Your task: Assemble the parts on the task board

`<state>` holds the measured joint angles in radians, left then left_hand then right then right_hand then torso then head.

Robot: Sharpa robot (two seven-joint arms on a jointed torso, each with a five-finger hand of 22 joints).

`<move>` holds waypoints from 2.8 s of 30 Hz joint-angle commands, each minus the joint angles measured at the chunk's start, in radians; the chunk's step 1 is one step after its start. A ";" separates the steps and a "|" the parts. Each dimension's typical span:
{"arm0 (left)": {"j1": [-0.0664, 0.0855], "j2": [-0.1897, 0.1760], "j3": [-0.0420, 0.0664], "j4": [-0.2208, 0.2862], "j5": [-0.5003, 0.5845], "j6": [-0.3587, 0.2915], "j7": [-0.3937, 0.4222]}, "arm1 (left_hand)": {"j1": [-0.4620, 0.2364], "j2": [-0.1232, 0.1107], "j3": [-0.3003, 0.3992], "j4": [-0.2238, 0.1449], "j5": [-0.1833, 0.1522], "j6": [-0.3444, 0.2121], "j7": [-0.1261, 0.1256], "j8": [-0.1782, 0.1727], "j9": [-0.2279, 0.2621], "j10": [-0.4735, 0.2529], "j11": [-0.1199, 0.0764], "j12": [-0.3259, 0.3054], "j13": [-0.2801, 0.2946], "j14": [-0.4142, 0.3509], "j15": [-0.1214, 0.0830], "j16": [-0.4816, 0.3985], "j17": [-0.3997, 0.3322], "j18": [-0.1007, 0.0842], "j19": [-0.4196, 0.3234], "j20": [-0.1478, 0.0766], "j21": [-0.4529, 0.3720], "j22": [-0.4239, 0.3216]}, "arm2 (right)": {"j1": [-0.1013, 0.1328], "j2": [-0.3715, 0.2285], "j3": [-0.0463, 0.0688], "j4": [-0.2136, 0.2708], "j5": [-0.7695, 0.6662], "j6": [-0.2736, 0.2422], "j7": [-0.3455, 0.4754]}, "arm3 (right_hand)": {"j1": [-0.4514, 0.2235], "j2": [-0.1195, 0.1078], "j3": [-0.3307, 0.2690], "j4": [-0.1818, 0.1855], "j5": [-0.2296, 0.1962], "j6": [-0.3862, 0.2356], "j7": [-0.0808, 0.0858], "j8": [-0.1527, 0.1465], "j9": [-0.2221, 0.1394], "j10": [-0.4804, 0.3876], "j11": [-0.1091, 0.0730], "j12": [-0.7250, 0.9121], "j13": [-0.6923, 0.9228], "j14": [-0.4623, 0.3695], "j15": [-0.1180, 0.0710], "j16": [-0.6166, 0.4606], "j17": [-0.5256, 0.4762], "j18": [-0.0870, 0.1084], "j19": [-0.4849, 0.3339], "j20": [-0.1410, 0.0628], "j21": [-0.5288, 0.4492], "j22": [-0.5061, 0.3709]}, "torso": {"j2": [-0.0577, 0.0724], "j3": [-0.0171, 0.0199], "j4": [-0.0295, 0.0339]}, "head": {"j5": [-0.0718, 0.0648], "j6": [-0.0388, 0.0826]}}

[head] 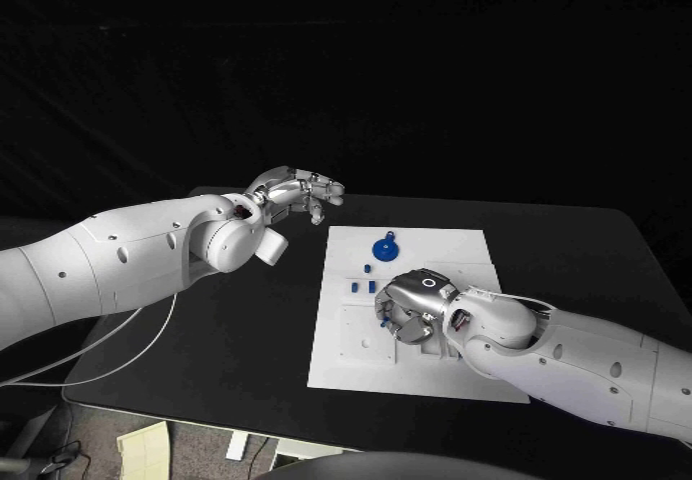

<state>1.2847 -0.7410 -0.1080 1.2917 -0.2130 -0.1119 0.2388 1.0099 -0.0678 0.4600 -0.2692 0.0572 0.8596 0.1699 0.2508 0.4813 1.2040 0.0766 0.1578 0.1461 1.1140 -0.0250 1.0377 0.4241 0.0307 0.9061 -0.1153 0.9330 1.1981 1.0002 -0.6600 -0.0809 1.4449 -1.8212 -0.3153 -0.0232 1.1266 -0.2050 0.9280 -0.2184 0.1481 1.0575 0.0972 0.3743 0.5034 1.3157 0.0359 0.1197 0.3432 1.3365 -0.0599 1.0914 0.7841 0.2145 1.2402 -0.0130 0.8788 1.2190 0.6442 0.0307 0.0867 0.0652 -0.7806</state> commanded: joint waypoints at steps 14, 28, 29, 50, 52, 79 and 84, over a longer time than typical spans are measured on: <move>0.001 0.001 0.001 0.003 -0.005 0.014 0.005 | -0.005 0.005 -0.003 0.004 -0.001 -0.003 0.003 0.000 -0.001 -0.001 0.009 -0.001 0.002 0.003 0.000 -0.004 0.002 0.081 0.000 -0.007 -0.007 0.000 | -0.010 0.025 -0.016 -0.007 -0.016 0.026 -0.003 | 0.002 0.012 -0.007 -0.001 0.008 -0.001 0.000 0.005 0.002 0.022 -0.004 0.002 0.002 -0.026 -0.020 0.003 -0.001 0.047 0.021 -0.028 0.005 0.002 | 0.000 -0.0003 0.0004 | 0.001 -0.006; 0.001 -0.002 0.001 0.004 -0.005 0.016 0.001 | -0.005 0.004 -0.003 0.004 -0.001 -0.003 0.003 0.001 -0.001 -0.001 0.009 -0.001 0.002 0.003 0.000 -0.004 0.003 0.081 0.000 -0.007 -0.007 0.000 | -0.011 0.023 -0.018 -0.026 0.033 0.030 0.015 | -0.011 0.011 -0.010 0.004 0.010 -0.019 0.008 -0.007 0.003 -0.001 0.004 -0.015 0.004 -0.032 -0.013 -0.003 -0.008 0.047 0.012 -0.024 0.001 0.003 | -0.001 -0.0004 -0.0004 | 0.004 -0.010; 0.001 -0.002 0.001 0.003 -0.005 0.016 0.001 | -0.005 0.004 -0.003 0.004 -0.001 -0.003 0.003 0.001 -0.001 -0.001 0.009 -0.001 0.002 0.003 0.000 -0.004 0.003 0.081 0.000 -0.007 -0.007 0.000 | -0.011 0.022 -0.018 -0.027 0.043 0.029 0.019 | -0.016 0.006 -0.017 0.001 0.023 -0.027 0.012 -0.012 0.003 -0.010 0.007 -0.021 0.003 -0.032 -0.009 -0.004 -0.010 0.047 0.011 -0.024 0.001 0.003 | -0.001 -0.0004 -0.0004 | 0.004 -0.010; 0.000 -0.001 0.000 -0.005 -0.030 0.021 0.001 | -0.009 0.002 -0.005 0.006 -0.001 -0.006 0.004 0.000 -0.002 -0.002 0.010 -0.001 0.002 0.003 0.000 -0.005 0.004 0.081 0.000 -0.007 -0.008 0.001 | -0.010 -0.046 -0.020 0.034 0.141 -0.166 0.056 | -0.089 -0.053 -0.297 -0.068 0.248 -0.159 0.068 -0.079 -0.021 -0.212 0.071 -0.051 -0.069 -0.047 0.052 0.000 -0.017 0.047 -0.008 -0.020 -0.007 0.006 | -0.001 -0.0003 -0.0020 | 0.003 -0.006; 0.000 -0.002 0.000 -0.006 -0.027 0.020 0.002 | -0.009 0.002 -0.005 0.006 -0.001 -0.006 0.004 0.000 -0.002 -0.002 0.010 -0.001 0.002 0.003 0.000 -0.006 0.004 0.081 0.000 -0.007 -0.008 0.001 | -0.007 -0.059 -0.013 0.054 0.152 -0.168 0.059 | -0.083 -0.050 -0.307 -0.067 0.254 -0.156 0.067 -0.077 -0.021 -0.208 0.070 -0.050 -0.072 -0.047 0.051 0.001 -0.018 0.047 -0.006 -0.020 -0.008 0.005 | -0.001 0.0003 -0.0026 | 0.002 -0.004; 0.000 0.010 0.000 -0.014 -0.027 0.025 0.001 | -0.009 0.003 -0.005 0.007 -0.001 -0.006 0.004 0.001 -0.002 -0.003 0.010 -0.001 0.002 0.002 0.000 -0.007 0.004 0.081 0.000 -0.007 -0.009 0.001 | 0.135 -0.205 0.058 0.065 0.093 0.144 -0.081 | -0.106 -0.065 -0.396 -0.061 0.237 -0.211 0.068 -0.100 -0.045 -0.219 0.078 -0.056 -0.122 -0.057 0.059 0.012 -0.024 0.047 -0.013 -0.012 -0.013 0.006 | 0.000 0.0021 -0.0021 | -0.049 0.027; 0.000 0.011 0.000 -0.014 -0.027 0.024 0.001 | -0.009 0.003 -0.005 0.007 -0.001 -0.007 0.004 0.001 -0.002 -0.003 0.010 -0.001 0.002 0.002 0.000 -0.007 0.005 0.081 0.000 -0.007 -0.009 0.001 | 0.135 -0.194 0.057 0.040 0.098 0.164 -0.081 | -0.112 -0.064 -0.411 -0.052 0.223 -0.208 0.073 -0.094 -0.045 -0.228 0.081 -0.053 -0.133 -0.066 0.062 0.010 -0.028 0.047 -0.021 -0.009 -0.021 0.003 | 0.000 0.0021 -0.0011 | -0.055 0.036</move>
<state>1.2845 -0.7324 -0.1084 1.2767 -0.2368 -0.1046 0.2318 1.0099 -0.0679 0.4574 -0.2666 0.0572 0.8519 0.1710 0.2508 0.4806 1.2010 0.0809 0.1578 0.1472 1.1155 -0.0235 1.0338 0.4272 0.0309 0.9056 -0.1158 0.9290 1.1981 1.1350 -0.8577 -0.0238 1.4875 -1.7083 -0.1992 -0.0868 1.0240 -0.2715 0.5213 -0.2695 0.3757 0.8457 0.1656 0.2776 0.4590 1.0969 0.1178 0.0656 0.2108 1.2767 0.0004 1.1036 0.7573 0.1923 1.2252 -0.0196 0.8632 1.2232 0.6443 0.0328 0.0850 0.0131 -0.7479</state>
